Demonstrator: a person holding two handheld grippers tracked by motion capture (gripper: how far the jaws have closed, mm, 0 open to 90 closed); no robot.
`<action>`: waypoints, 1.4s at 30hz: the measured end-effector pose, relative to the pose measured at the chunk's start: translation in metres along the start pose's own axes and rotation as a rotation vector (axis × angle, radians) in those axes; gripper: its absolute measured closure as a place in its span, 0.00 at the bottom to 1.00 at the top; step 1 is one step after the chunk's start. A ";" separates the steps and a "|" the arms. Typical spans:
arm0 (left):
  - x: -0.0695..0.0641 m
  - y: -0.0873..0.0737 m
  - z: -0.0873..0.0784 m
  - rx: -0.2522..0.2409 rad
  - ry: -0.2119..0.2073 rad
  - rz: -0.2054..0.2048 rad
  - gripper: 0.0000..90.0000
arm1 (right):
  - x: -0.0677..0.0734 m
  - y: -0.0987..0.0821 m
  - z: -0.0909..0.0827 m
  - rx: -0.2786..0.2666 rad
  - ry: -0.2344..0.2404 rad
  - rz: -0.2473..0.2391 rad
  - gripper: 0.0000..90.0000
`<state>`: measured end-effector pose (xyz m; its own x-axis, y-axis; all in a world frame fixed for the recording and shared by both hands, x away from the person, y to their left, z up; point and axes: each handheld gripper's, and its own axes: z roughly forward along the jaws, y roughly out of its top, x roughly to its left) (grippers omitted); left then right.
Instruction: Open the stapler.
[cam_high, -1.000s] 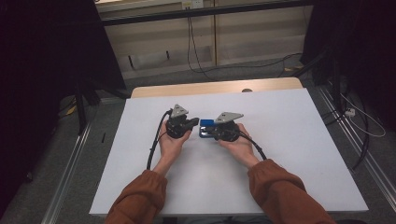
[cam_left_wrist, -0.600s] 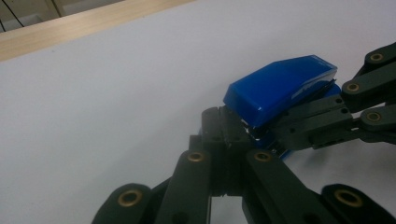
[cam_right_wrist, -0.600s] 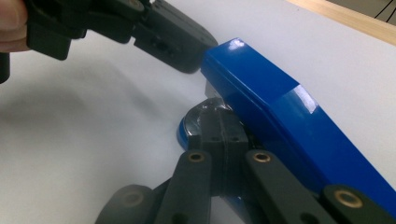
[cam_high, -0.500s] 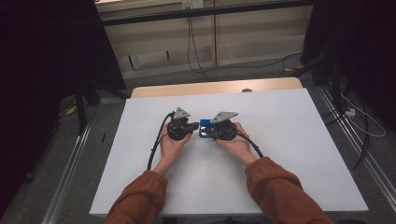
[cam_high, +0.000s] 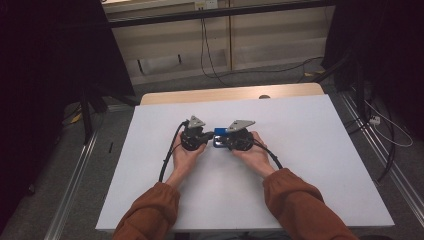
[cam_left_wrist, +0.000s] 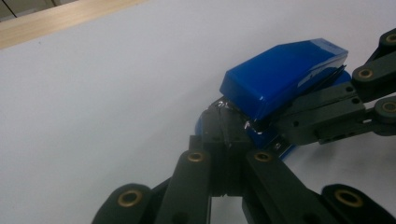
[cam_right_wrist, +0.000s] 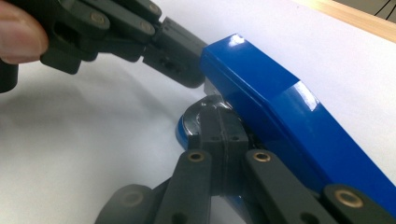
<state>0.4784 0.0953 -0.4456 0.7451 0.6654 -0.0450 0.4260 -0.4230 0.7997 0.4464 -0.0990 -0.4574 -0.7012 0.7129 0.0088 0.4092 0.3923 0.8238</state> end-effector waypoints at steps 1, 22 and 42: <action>-0.001 0.001 -0.001 -0.007 -0.003 0.003 1.00 | 0.000 0.000 0.000 -0.001 -0.001 -0.002 1.00; -0.004 0.004 -0.004 -0.033 -0.004 -0.010 1.00 | 0.001 -0.002 -0.001 -0.013 -0.006 -0.008 1.00; -0.006 0.012 -0.009 -0.087 -0.022 -0.013 1.00 | 0.004 -0.002 0.000 -0.020 -0.019 -0.023 1.00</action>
<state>0.4745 0.0918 -0.4308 0.7512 0.6565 -0.0684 0.3904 -0.3583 0.8481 0.4432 -0.0973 -0.4595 -0.6990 0.7148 -0.0214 0.3812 0.3977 0.8346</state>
